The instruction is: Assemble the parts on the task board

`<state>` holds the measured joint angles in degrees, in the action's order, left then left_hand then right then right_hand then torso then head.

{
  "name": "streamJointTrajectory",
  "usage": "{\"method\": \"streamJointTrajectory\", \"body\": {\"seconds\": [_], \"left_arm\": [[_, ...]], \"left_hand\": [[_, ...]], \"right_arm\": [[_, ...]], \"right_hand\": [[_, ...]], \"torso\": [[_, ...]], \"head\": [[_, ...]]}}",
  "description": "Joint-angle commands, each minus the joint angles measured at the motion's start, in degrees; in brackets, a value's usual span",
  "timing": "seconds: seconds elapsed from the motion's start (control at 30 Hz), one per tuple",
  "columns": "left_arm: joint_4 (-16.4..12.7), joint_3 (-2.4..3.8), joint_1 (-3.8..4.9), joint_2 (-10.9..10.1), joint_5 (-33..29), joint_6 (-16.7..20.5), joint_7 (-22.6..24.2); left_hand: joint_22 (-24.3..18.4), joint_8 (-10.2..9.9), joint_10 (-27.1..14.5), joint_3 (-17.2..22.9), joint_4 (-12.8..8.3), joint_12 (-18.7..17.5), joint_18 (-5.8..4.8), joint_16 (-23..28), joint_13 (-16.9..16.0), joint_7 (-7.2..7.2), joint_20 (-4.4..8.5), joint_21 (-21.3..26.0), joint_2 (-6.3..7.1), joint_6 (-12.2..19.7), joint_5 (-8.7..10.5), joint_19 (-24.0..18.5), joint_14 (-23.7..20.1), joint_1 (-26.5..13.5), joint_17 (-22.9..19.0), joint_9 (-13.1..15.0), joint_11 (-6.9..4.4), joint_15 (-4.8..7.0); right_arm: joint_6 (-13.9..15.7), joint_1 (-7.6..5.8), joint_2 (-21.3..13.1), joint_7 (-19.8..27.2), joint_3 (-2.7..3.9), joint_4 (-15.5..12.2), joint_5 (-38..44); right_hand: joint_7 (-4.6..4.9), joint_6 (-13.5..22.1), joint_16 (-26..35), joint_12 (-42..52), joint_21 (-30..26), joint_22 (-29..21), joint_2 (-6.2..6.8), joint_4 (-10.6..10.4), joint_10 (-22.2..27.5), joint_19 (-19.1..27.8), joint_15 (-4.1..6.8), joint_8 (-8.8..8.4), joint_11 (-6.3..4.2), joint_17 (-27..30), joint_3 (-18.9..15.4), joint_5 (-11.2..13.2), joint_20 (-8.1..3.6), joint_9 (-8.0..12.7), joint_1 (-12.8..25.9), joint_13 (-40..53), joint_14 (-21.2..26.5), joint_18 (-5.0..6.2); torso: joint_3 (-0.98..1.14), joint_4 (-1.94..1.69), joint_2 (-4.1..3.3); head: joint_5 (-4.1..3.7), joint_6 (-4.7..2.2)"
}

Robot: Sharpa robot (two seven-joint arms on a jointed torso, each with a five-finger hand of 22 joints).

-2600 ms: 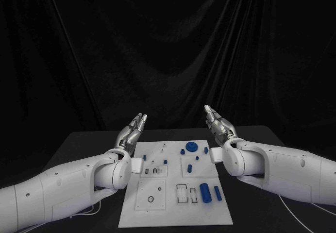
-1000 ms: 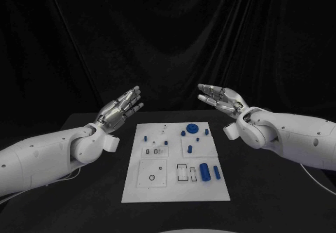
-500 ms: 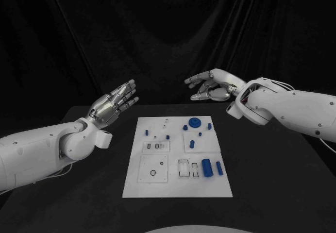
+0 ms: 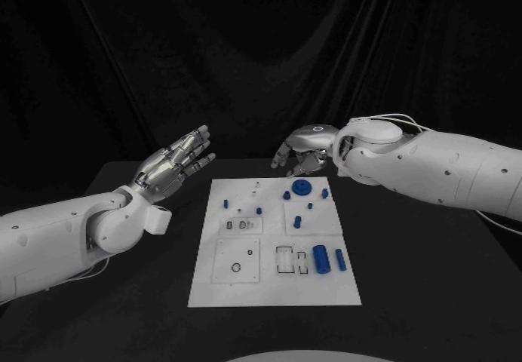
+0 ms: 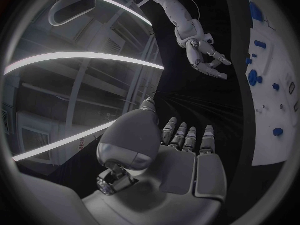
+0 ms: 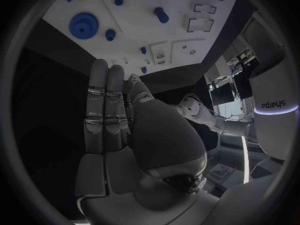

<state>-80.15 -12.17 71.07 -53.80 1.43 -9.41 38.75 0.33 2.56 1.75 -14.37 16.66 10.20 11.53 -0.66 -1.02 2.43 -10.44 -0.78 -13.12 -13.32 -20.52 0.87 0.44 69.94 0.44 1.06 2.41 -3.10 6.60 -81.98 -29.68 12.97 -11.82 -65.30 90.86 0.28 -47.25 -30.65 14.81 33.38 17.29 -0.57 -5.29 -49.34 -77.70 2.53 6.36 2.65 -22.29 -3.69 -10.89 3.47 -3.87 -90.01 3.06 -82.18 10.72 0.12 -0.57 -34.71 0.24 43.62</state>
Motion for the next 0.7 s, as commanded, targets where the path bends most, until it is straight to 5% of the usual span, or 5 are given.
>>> {"method": "streamJointTrajectory", "body": {"seconds": [0.03,0.13,0.3,0.5,0.7], "left_arm": [[-0.36,0.07,0.19,-0.23,0.33,-0.95,2.83],[-0.56,0.06,0.19,-0.42,0.33,-1.01,2.83],[-0.66,0.06,0.19,-0.50,0.33,-1.24,2.93],[-0.64,0.06,0.18,-0.46,0.33,-1.54,2.88],[-0.58,0.06,0.18,-0.40,0.33,-1.75,2.80]], "left_hand": [[0.22,0.80,-0.28,-0.66,-0.11,0.80,-1.20,-0.30,-0.58,-0.48,-0.01,-0.13,-0.22,-0.15,-1.06,0.16,0.28,0.87,0.03,0.85,0.39,-0.57],[0.23,0.80,-0.29,-0.64,-0.11,0.80,-1.21,-0.29,-0.58,-0.49,-0.11,-0.15,-0.26,-0.16,-1.18,0.18,0.28,0.90,0.02,0.85,0.36,-0.70],[0.24,0.77,-0.32,-0.59,-0.11,0.74,-1.21,-0.31,-0.57,-0.49,-0.26,-0.18,-0.33,-0.09,-1.39,0.21,0.30,0.95,0.03,0.84,0.36,-0.86],[0.24,0.77,-0.32,-0.59,-0.11,0.74,-1.21,-0.31,-0.57,-0.49,-0.26,-0.18,-0.33,-0.09,-1.39,0.21,0.30,0.95,0.03,0.84,0.36,-0.86],[0.28,0.76,-0.32,-0.53,-0.14,0.84,-1.21,-0.40,-0.58,-0.47,-0.47,-0.24,-0.39,-0.08,-1.61,0.28,0.37,1.04,0.07,0.83,0.46,-1.04]], "right_arm": [[-2.98,0.47,0.71,-3.78,0.04,1.06,7.21],[-3.29,0.72,1.12,-4.22,0.04,1.51,7.63],[-4.44,1.10,1.50,-4.99,0.05,1.99,7.95],[-4.80,1.95,1.68,-5.50,0.05,2.58,8.05],[-4.29,3.35,2.29,-6.32,0.05,3.93,8.08]], "right_hand": [[0.01,0.30,-3.00,-1.55,2.89,2.44,2.31,-0.03,-0.70,0.40,0.44,-1.01,0.15,-2.36,3.54,-1.46,-0.52,-1.16,0.40,0.79,-0.36,-0.39],[0.14,-0.13,-7.16,-2.59,6.30,5.39,3.13,-0.45,-1.13,0.52,0.79,-1.15,0.08,-4.96,4.21,-1.02,-0.78,-1.46,1.38,0.91,-0.82,-0.38],[0.58,-1.38,-16.10,-3.50,13.20,13.13,4.30,-1.59,-1.89,1.35,0.80,-0.99,0.09,-12.82,5.09,0.06,-0.93,-2.35,3.34,1.12,-0.67,-0.84],[0.66,-0.98,-16.99,-3.92,14.21,14.33,4.83,-1.87,-1.63,1.93,0.80,-1.36,0.13,-13.36,5.37,0.40,-0.83,-2.48,3.72,1.13,-0.28,-0.90],[-1.21,0.57,-17.15,-4.47,14.54,14.85,5.21,-1.99,-1.35,3.44,0.57,-2.32,0.39,-13.00,6.19,0.00,-0.61,-2.33,3.72,1.20,0.77,-0.76]], "torso": [[0.00,-0.12,0.07],[0.21,-0.05,0.00],[0.13,-0.13,-0.04],[0.15,-0.07,-0.03],[0.19,0.00,0.05]], "head": [[0.21,0.26],[0.27,0.32],[0.10,0.33],[0.07,0.31],[0.21,0.44]]}}
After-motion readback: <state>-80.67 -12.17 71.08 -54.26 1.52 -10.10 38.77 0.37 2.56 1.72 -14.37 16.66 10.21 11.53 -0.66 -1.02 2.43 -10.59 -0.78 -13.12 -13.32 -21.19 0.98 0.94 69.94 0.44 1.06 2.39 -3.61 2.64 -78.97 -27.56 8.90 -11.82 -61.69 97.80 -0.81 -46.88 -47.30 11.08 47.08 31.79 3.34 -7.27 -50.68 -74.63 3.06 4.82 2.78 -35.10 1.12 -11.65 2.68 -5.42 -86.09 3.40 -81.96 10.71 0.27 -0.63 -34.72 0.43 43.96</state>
